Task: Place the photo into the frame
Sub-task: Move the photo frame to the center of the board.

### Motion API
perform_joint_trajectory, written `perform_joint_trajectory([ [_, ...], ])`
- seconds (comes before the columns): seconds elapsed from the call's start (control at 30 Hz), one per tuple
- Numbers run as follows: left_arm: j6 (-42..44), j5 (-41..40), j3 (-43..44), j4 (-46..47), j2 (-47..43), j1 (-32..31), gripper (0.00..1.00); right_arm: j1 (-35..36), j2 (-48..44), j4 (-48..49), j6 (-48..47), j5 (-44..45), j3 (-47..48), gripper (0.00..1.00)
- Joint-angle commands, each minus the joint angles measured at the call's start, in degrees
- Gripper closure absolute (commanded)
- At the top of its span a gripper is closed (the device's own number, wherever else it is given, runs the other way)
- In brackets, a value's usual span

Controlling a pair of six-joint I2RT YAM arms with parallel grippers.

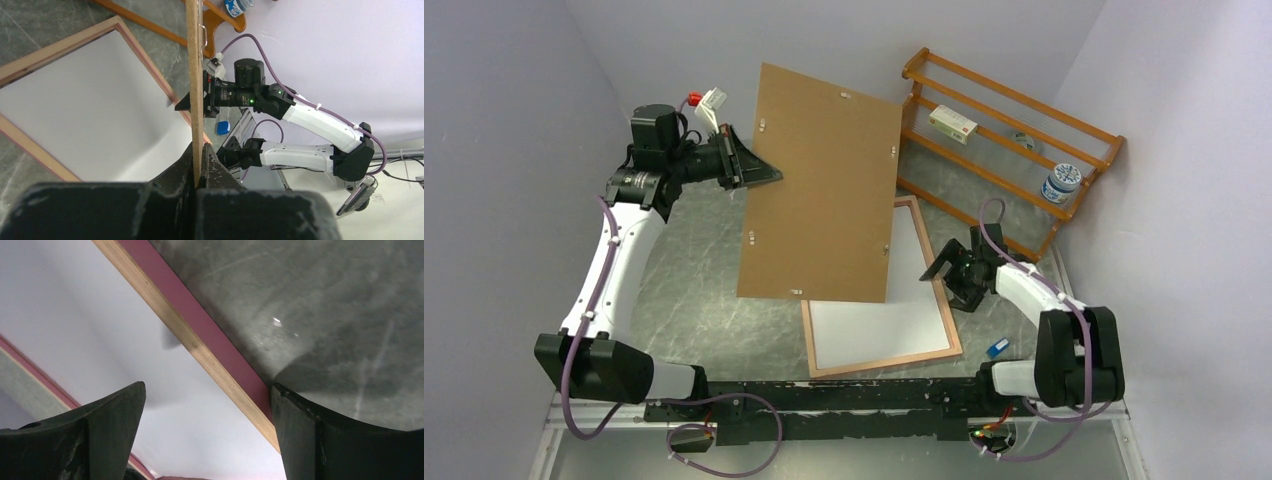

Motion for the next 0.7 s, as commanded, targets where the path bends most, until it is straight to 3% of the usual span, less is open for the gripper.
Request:
perform_joint_trajectory([
  [0.0, -0.58, 0.91, 0.91, 1.15, -0.33, 0.11, 0.97, -0.12, 4.22, 6.16, -0.26, -9.04, 2.14, 0.04],
  [0.43, 0.03, -5.74, -6.9, -5.5, -0.45, 1.49, 0.97, 4.54, 10.76, 19.99, 9.62, -20.23, 2.5, 0.05],
  [0.67, -2.88, -2.09, -15.01, -3.42, -1.67, 3.77, 0.98, 11.18, 14.95, 25.49, 14.52, -20.1, 6.35, 0.05],
])
